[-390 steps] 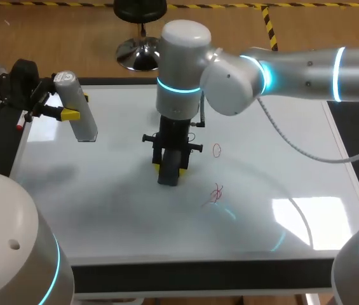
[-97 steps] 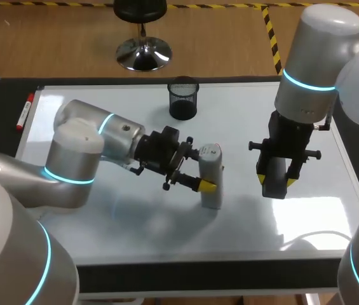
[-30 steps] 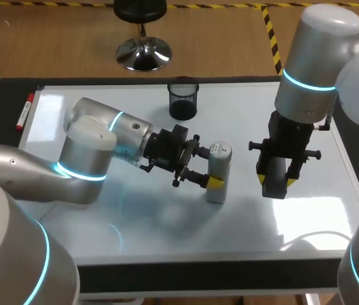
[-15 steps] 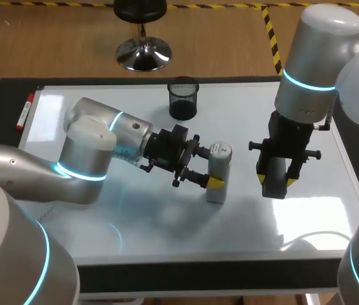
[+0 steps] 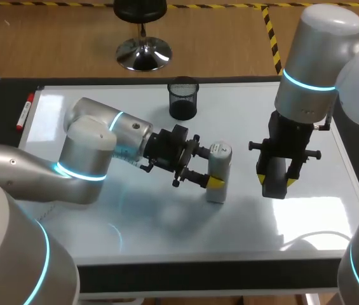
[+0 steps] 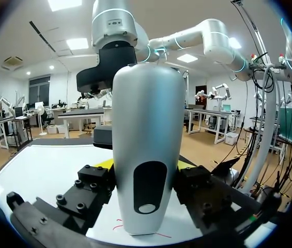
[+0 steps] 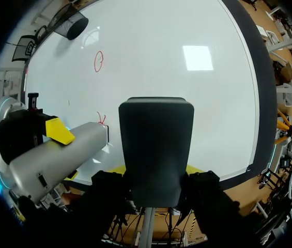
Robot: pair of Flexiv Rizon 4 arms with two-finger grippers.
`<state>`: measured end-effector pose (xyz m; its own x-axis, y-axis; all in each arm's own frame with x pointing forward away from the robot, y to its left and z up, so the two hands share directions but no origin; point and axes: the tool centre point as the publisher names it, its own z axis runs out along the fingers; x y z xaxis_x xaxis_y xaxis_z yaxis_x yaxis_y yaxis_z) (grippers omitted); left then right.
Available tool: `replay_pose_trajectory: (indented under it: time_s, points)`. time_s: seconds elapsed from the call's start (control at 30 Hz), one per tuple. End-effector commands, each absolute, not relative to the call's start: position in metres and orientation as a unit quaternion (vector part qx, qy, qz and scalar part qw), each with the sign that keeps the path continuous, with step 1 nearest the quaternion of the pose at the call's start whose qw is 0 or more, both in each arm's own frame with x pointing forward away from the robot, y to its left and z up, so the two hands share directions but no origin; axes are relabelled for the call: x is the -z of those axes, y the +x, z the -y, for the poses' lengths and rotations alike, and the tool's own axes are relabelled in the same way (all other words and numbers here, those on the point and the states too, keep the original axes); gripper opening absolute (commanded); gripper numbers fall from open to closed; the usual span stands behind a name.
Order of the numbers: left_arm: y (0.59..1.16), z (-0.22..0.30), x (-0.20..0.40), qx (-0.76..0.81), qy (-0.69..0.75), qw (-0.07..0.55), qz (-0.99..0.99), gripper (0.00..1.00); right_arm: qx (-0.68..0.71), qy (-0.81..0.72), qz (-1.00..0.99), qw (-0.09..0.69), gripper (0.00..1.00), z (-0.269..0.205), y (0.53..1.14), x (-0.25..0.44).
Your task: Pick up the inspection probe, press it on each red-marked spot on the whiteboard one by one, put down the probe, pick up the eraser, and wipe off all the red marks.
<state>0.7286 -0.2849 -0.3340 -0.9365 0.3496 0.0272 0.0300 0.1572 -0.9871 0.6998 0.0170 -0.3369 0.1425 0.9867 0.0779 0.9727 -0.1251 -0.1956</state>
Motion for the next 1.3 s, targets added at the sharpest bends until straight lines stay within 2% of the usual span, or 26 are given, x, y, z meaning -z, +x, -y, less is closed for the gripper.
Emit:
replay_pose_trajectory:
  time_s: [0.03,1.3]
  points:
    - [0.727,0.283,0.36,-0.638,-0.126,0.126,0.75,0.0,-0.034,-0.749,0.654,0.1,0.0,-0.016,0.699,0.337]
    - [0.734,0.284,0.335,-0.654,-0.116,0.114,0.739,0.0,-0.034,-0.749,0.654,0.1,0.0,-0.016,0.699,0.337]
